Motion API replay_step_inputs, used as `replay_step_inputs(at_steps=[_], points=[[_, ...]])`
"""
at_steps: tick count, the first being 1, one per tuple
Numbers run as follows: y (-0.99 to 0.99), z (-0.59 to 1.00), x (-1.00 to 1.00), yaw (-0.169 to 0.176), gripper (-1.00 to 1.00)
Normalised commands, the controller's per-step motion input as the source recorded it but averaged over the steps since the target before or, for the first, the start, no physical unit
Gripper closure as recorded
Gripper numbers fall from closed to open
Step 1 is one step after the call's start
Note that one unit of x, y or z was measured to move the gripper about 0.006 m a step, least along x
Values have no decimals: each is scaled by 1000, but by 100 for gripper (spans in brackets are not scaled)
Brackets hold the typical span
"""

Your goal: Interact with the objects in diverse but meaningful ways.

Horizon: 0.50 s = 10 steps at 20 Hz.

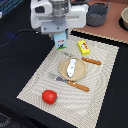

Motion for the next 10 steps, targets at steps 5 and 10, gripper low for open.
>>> replay_step_inputs(at_steps=[5, 10], points=[[717, -198, -226, 80, 100], [198, -343, -274, 92, 100]])
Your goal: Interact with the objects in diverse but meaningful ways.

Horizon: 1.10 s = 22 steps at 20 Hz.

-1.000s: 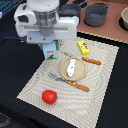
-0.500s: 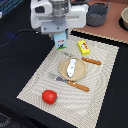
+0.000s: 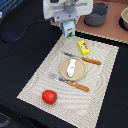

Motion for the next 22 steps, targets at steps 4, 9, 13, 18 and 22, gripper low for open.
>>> replay_step_inputs(at_steps=[4, 9, 13, 18, 22], points=[[-259, -262, -196, 6, 100], [-409, -239, -218, 0, 100], [-201, -220, -172, -1, 100], [211, -450, 0, 23, 100], [166, -569, 0, 18, 100]])
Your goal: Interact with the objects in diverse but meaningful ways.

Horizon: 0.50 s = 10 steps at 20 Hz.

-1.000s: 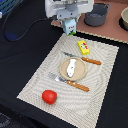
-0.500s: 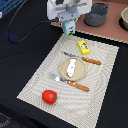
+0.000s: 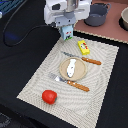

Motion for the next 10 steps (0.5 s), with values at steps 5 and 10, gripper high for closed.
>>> replay_step_inputs(at_steps=[5, 10], points=[[5, -331, 1, 7, -100], [108, 718, -43, 0, -100]])
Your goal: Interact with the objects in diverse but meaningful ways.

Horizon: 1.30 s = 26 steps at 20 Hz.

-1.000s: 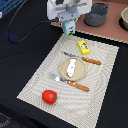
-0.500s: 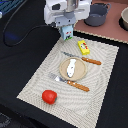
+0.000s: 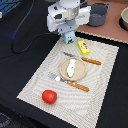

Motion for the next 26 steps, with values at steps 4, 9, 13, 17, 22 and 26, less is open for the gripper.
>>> replay_step_inputs(at_steps=[4, 9, 13, 17, 22, 26], points=[[320, 1000, -106, 6, -100], [297, 1000, -137, 23, -100], [58, 904, -2, 0, -100], [-303, 191, 422, -71, -100], [-527, 32, 801, -108, -100], [-577, 29, 804, -103, -100]])
